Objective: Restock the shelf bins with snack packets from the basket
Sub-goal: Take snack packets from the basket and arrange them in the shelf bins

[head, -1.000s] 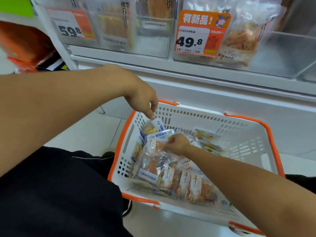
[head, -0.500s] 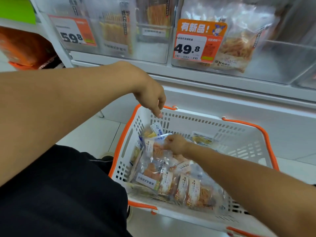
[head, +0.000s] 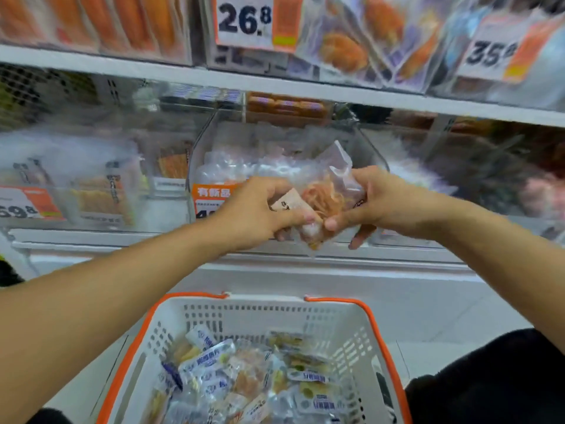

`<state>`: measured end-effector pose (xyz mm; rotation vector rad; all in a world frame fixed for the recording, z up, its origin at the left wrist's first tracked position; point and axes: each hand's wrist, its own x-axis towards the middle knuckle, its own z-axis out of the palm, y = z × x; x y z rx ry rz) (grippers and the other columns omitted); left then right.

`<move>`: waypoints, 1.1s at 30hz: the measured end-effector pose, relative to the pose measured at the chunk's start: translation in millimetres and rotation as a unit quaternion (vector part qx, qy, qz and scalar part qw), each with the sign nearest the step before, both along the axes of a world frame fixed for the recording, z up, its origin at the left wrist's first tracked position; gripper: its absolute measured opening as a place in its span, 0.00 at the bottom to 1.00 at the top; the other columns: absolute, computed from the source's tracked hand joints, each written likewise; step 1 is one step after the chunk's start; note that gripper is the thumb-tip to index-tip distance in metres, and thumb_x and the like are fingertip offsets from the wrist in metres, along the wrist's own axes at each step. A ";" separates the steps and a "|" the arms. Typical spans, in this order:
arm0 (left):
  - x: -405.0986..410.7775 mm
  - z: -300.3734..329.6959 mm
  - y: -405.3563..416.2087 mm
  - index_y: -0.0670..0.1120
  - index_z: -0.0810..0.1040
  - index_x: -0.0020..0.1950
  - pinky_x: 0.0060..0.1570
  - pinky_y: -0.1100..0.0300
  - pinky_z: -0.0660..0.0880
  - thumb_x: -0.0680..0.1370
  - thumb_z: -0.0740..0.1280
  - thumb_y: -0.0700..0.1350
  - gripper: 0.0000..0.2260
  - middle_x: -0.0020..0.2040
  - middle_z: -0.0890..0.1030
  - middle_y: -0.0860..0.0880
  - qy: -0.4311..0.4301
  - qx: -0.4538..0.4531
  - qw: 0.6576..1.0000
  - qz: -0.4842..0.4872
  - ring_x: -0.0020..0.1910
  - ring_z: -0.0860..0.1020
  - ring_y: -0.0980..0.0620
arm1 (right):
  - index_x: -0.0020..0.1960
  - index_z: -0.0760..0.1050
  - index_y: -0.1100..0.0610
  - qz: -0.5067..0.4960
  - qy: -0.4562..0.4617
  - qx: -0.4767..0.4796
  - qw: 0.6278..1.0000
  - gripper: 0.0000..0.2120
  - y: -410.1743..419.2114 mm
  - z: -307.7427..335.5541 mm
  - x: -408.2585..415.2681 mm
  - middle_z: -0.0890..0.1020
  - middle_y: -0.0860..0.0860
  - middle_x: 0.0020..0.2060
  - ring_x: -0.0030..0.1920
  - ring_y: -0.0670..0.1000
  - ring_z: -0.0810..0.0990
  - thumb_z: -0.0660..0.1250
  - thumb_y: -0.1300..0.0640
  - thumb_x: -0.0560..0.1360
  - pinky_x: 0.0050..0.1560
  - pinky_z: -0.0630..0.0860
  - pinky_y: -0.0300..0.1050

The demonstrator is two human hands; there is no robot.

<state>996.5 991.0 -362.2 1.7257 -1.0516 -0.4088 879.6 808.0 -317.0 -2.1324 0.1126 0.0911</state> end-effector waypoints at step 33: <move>65.1 -17.3 -9.7 0.51 0.77 0.64 0.58 0.50 0.70 0.76 0.61 0.59 0.20 0.61 0.81 0.52 -0.381 0.130 0.899 0.172 0.60 0.78 0.48 | 0.74 0.55 0.56 -0.209 -0.024 -0.659 0.722 0.45 -120.0 -71.3 186.4 0.66 0.61 0.68 0.66 0.63 0.68 0.75 0.41 0.68 0.62 0.68 0.55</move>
